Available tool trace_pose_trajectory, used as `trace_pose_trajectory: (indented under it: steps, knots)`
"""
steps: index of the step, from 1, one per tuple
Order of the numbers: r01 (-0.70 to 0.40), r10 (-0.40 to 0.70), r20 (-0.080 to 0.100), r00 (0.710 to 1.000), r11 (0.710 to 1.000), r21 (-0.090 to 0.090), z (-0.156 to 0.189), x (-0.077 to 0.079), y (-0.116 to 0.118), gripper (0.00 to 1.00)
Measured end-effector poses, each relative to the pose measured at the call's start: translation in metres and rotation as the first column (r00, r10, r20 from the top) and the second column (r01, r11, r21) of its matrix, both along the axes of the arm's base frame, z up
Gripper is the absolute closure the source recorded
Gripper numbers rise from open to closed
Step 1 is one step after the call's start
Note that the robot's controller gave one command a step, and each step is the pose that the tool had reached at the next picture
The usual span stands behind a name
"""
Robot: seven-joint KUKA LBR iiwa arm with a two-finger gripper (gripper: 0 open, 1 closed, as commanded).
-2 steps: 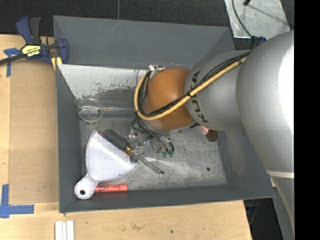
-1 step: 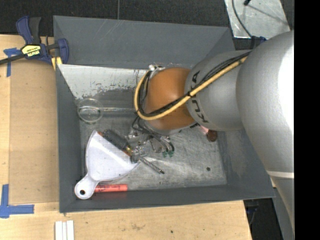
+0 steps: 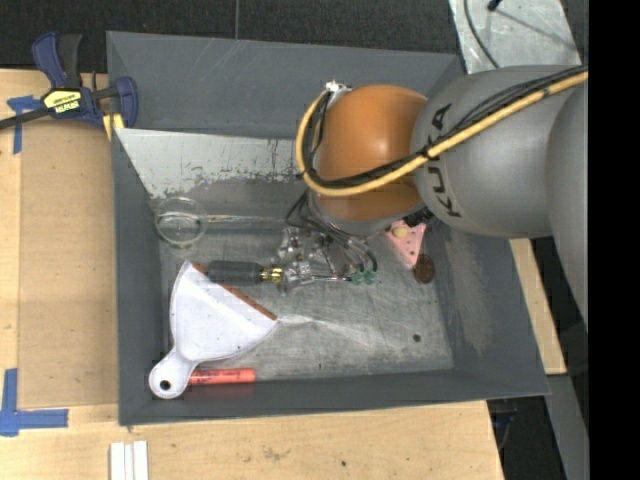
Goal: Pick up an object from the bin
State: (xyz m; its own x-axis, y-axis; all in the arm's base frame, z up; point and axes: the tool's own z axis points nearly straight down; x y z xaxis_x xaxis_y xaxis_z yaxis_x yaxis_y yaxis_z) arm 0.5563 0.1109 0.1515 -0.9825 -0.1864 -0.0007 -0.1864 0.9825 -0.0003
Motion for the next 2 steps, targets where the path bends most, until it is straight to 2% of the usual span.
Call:
trace_pose_trajectory:
  steps: [1,2]
  knots:
    - [0.000,0.000,0.000,1.000,1.000,0.000,0.000,0.000,0.000,1.00]
    - [0.020,-0.020,-0.004,1.000,1.000,0.000,0.035,0.013,-0.005,1.00]
